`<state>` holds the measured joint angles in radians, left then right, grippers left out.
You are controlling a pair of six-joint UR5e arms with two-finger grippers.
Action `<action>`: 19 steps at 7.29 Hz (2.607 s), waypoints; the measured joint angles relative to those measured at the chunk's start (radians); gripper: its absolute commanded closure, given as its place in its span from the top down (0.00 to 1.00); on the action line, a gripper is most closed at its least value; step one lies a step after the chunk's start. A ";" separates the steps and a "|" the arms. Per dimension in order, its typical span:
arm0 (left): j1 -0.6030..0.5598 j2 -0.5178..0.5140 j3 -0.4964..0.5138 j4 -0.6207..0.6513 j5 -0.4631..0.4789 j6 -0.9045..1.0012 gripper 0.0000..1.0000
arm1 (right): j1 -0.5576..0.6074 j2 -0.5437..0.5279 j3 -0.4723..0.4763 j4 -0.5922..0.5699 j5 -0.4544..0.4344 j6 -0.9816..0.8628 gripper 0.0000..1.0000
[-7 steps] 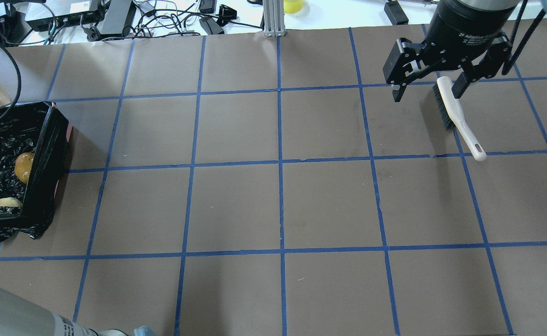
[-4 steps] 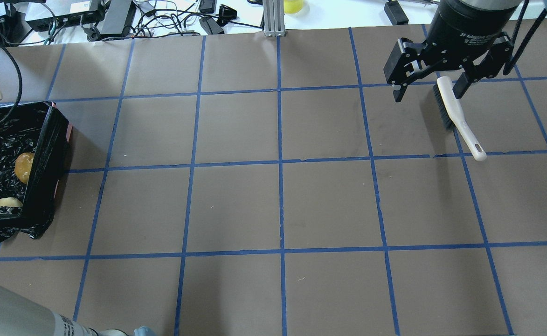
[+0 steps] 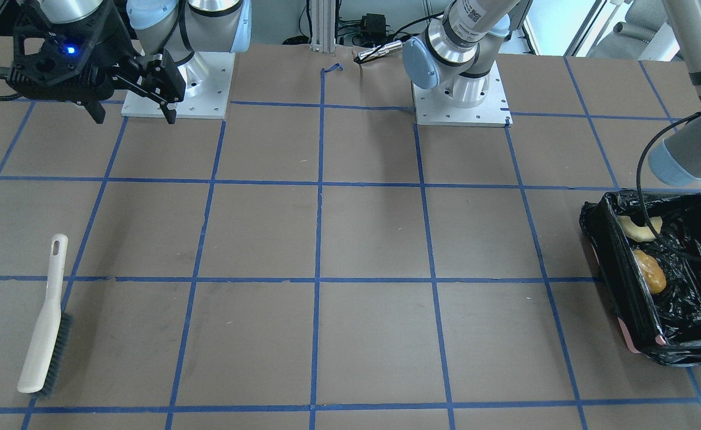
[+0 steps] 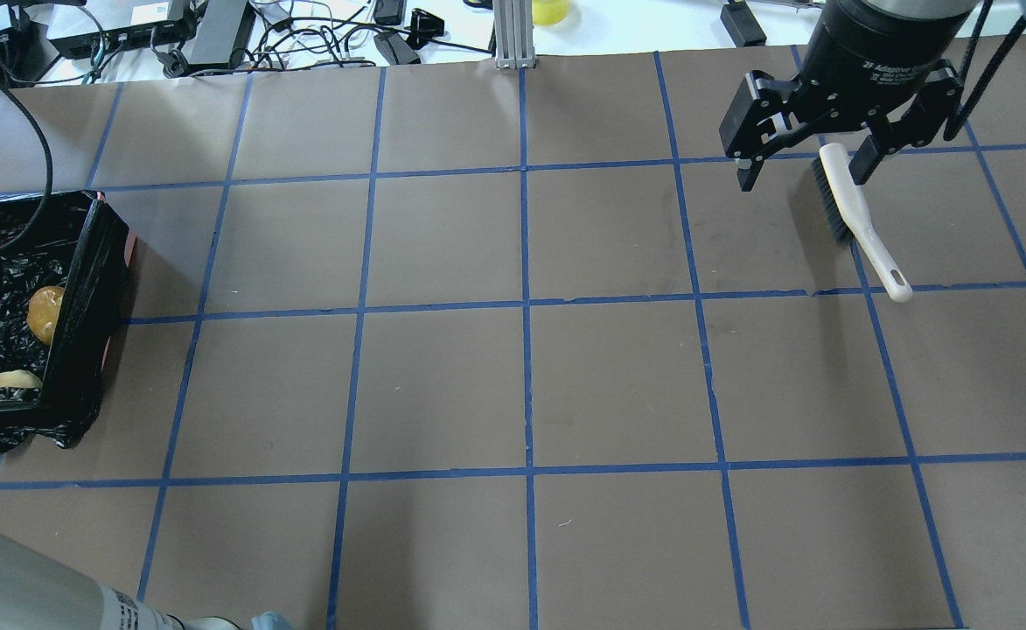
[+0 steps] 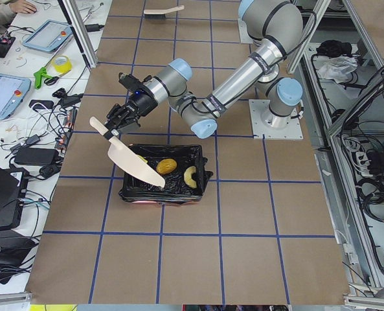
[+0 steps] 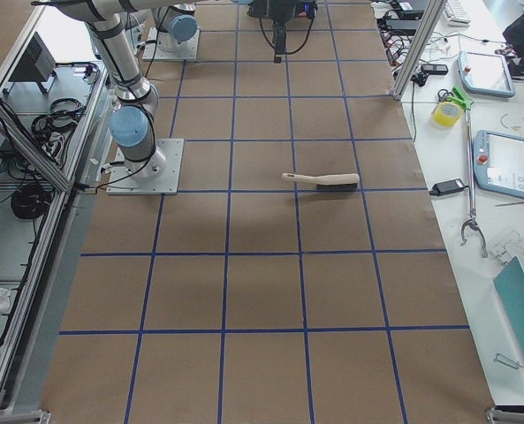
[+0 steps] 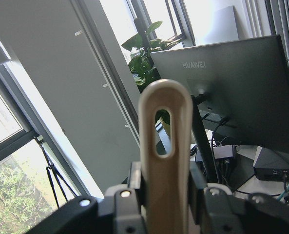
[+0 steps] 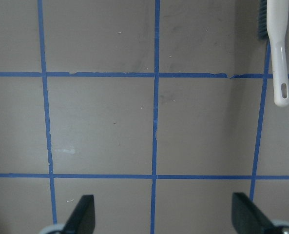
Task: Sweep and dump trash into bin
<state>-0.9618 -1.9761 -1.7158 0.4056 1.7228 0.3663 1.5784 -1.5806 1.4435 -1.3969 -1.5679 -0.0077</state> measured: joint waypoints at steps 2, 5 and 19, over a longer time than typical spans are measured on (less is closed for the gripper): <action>-0.001 -0.004 -0.014 0.037 -0.001 0.060 0.00 | -0.001 0.000 -0.001 0.000 -0.004 -0.006 1.00; -0.015 -0.004 -0.044 0.098 0.001 0.063 0.00 | -0.001 0.000 -0.002 -0.006 0.003 -0.028 1.00; -0.355 0.146 0.132 -1.127 0.262 -0.953 0.00 | -0.001 -0.004 -0.006 -0.004 -0.003 -0.032 1.00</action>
<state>-1.3166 -1.8297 -1.5838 -0.7217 1.9847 -0.5867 1.5777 -1.5843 1.4376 -1.4014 -1.5713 -0.0399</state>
